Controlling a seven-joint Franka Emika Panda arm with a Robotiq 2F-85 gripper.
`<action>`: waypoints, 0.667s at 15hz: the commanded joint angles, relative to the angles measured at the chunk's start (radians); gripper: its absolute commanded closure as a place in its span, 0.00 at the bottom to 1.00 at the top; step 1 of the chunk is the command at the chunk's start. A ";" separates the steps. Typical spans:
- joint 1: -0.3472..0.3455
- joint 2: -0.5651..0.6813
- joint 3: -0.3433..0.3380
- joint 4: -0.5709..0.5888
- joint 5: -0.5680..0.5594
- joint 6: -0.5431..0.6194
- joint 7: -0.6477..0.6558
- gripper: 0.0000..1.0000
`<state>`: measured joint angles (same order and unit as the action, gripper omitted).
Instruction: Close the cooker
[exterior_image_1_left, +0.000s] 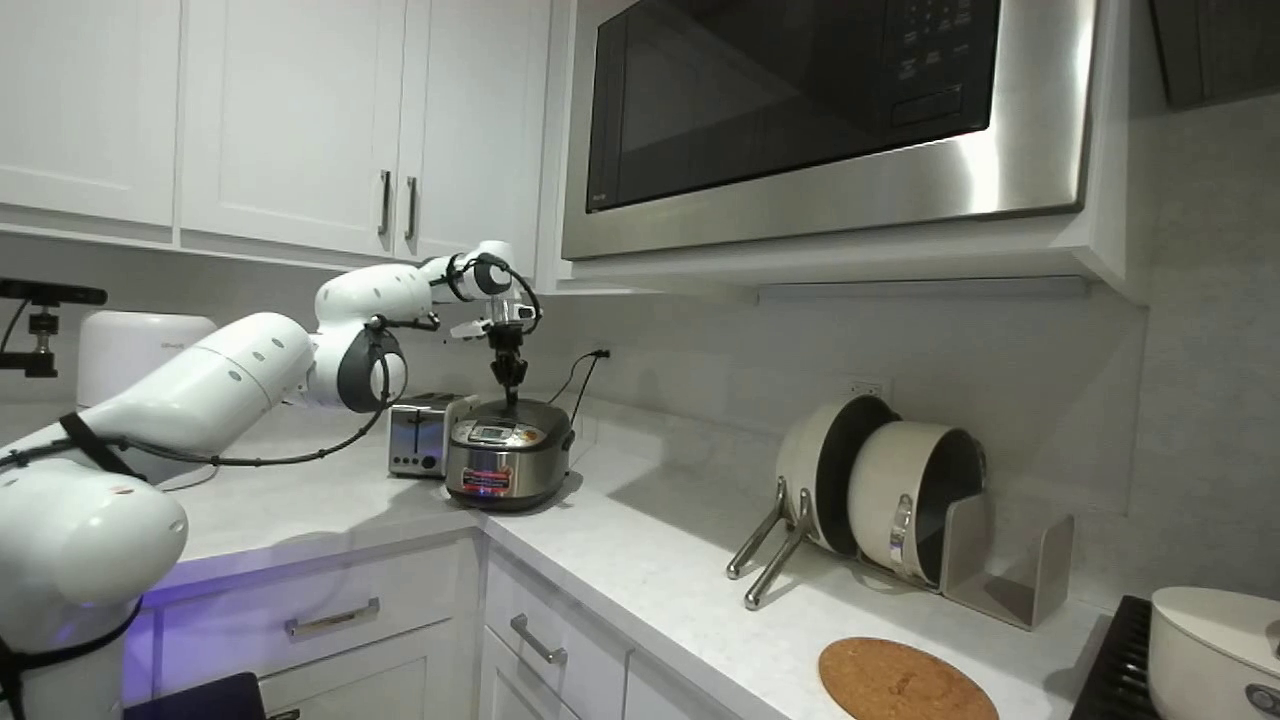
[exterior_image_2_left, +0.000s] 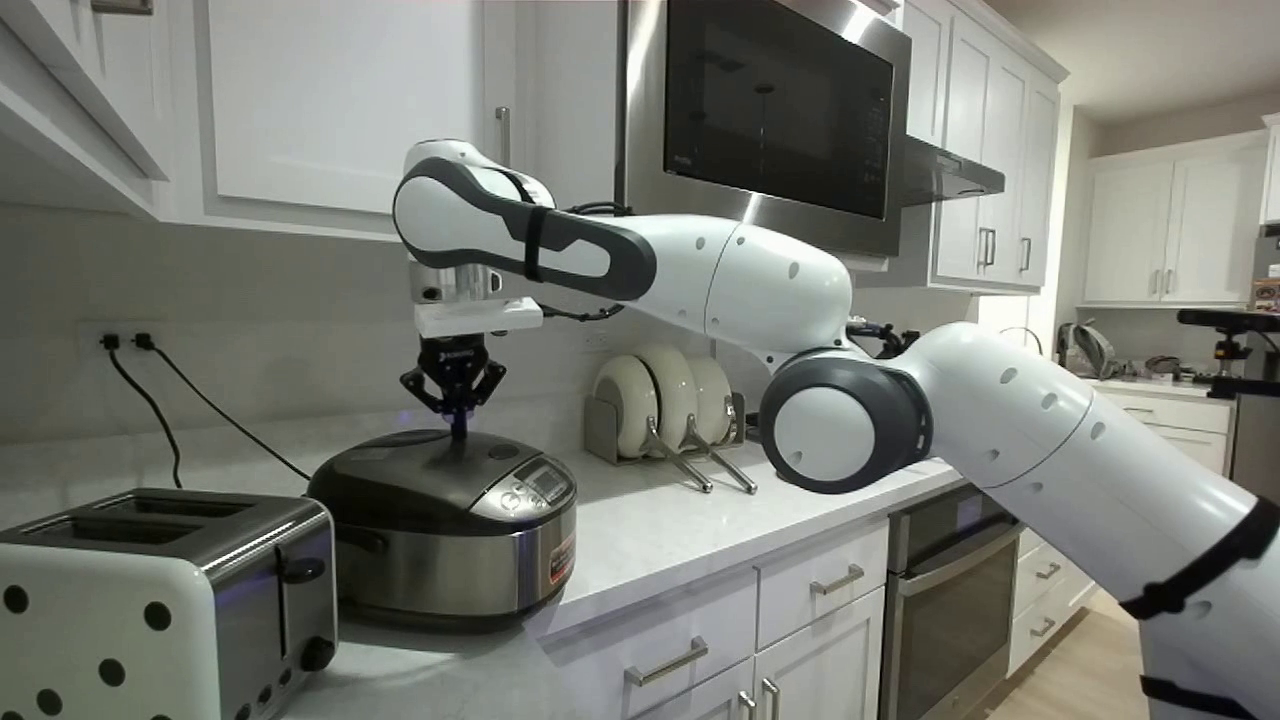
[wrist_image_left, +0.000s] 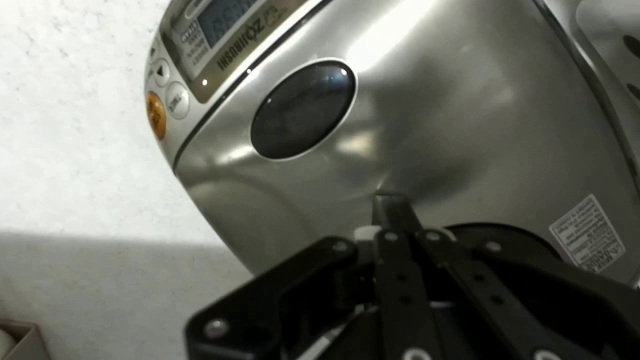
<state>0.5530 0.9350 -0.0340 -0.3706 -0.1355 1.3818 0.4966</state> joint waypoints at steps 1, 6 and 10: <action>-0.003 0.040 0.017 0.012 0.026 0.102 0.035 1.00; 0.011 0.010 0.000 0.012 -0.004 0.113 -0.014 1.00; 0.048 -0.081 -0.021 0.015 -0.054 0.114 -0.131 1.00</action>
<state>0.5710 0.9273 -0.0350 -0.3556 -0.1528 1.5001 0.4485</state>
